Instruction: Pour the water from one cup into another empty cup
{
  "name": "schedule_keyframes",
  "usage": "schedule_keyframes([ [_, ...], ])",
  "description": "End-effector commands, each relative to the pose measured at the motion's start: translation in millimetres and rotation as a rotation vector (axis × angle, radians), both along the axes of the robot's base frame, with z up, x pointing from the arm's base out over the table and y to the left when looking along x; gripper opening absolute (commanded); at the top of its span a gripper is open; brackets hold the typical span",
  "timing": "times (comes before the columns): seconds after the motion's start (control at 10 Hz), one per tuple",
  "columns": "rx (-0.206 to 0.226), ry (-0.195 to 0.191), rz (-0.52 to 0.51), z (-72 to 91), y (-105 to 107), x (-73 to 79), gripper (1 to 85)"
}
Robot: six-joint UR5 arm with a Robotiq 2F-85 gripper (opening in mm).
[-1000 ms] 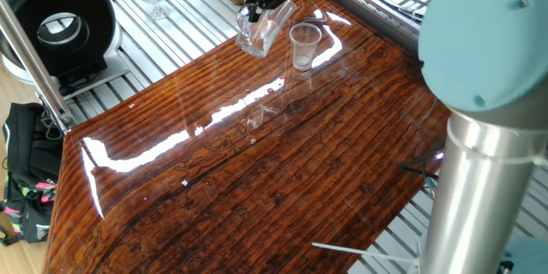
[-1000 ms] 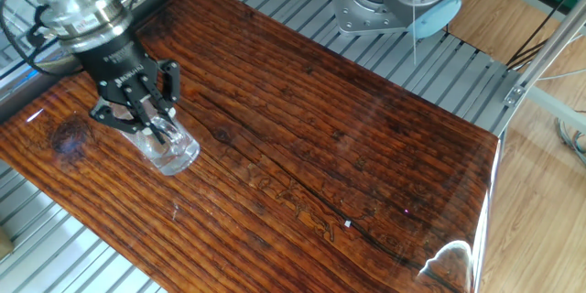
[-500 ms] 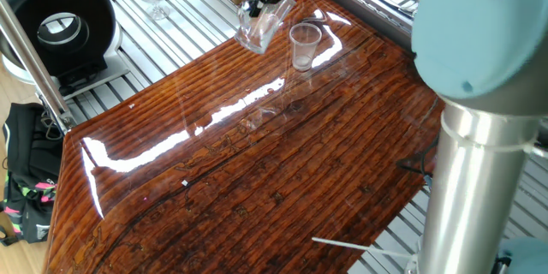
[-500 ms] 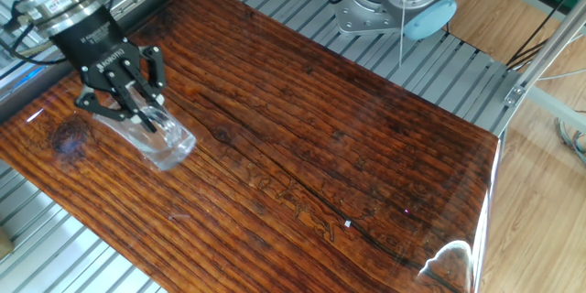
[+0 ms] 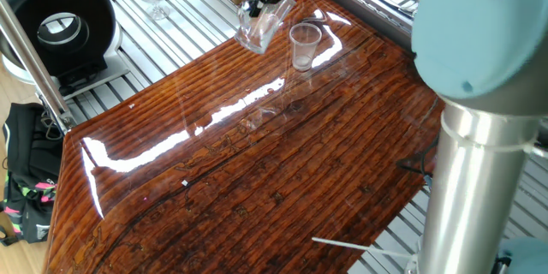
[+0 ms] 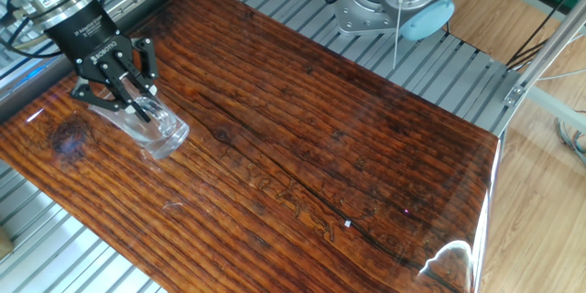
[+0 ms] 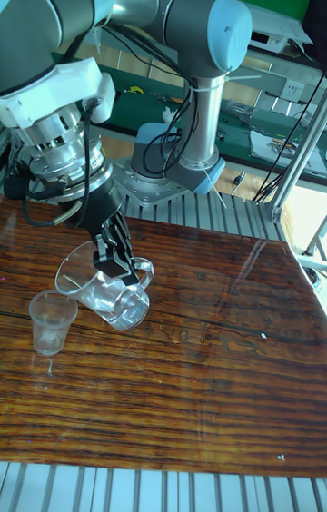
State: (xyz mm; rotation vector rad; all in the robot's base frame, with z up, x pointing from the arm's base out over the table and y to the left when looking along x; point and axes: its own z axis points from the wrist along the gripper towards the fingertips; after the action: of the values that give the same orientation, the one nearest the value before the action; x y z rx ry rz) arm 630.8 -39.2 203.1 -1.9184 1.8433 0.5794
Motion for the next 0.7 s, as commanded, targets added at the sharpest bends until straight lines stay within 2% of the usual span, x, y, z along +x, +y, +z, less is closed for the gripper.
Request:
schedule_keyframes([
  [0.0,0.025,0.002,-0.01,-3.1,-3.2,-4.0,1.7],
  [0.2,0.013,0.006,-0.028,-5.3,-4.2,-10.8,1.7],
  [0.6,0.047,0.009,-0.034,-2.7,1.0,-9.8,1.7],
])
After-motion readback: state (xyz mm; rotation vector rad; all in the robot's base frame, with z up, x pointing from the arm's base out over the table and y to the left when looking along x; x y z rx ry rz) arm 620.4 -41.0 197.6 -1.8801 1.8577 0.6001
